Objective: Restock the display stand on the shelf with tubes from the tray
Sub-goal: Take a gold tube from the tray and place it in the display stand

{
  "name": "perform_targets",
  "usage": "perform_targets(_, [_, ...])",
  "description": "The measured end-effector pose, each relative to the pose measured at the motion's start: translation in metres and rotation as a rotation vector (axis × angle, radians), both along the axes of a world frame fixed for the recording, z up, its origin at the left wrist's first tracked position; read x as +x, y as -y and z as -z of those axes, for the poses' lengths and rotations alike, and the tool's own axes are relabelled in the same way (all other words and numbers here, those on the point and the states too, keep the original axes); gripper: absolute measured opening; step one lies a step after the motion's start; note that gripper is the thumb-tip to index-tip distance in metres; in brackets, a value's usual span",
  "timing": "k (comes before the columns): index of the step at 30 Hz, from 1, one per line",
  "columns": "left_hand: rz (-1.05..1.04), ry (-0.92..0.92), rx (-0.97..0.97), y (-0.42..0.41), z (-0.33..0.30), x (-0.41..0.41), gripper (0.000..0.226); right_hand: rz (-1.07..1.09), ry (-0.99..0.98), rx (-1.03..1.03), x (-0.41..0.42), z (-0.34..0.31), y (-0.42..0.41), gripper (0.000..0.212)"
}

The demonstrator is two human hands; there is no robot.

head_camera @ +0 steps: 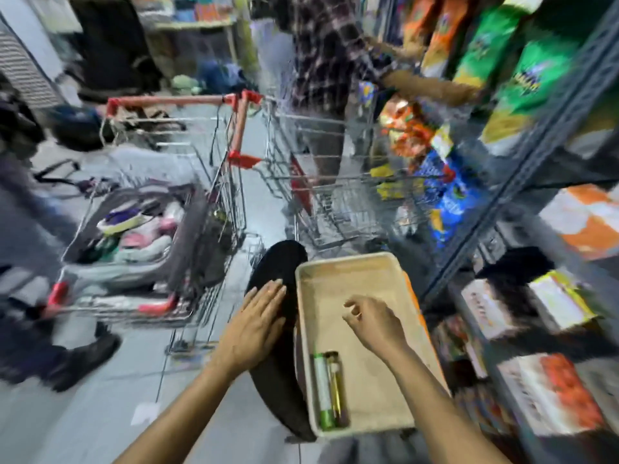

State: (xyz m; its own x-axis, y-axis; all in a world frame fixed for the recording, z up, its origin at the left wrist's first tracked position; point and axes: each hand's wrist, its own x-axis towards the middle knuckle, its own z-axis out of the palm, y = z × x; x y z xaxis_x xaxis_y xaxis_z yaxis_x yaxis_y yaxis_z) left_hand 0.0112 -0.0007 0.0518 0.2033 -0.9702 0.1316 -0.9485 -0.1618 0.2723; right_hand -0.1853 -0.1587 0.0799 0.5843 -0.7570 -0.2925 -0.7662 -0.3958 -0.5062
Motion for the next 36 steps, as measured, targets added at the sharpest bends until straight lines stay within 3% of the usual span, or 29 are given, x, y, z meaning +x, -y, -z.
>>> perform_targets(4, [-0.098, -0.119, 0.023, -0.015, 0.029, 0.006, 0.056, -0.046, -0.141, 0.132, 0.011, 0.064, -0.025, 0.026])
perform_targets(14, [-0.062, 0.009, 0.091, -0.016, 0.055, 0.007, 0.055, -0.23, -0.492, 0.186, 0.03, 0.137, -0.031, 0.047])
perform_targets(20, [-0.069, 0.036, 0.086, -0.016, 0.059, 0.007, 0.055, -0.17, -0.438, 0.114, 0.037, 0.145, -0.032, 0.034])
perform_targets(30, [-0.088, 0.083, 0.176, -0.018, 0.056, 0.006, 0.061, -0.17, -0.382, 0.124, 0.049, 0.102, -0.027, 0.025])
perform_targets(36, [-0.124, 0.142, 0.274, -0.016, 0.055, 0.003, 0.075, -0.281, -0.165, 0.071, 0.022, -0.021, 0.007, 0.027])
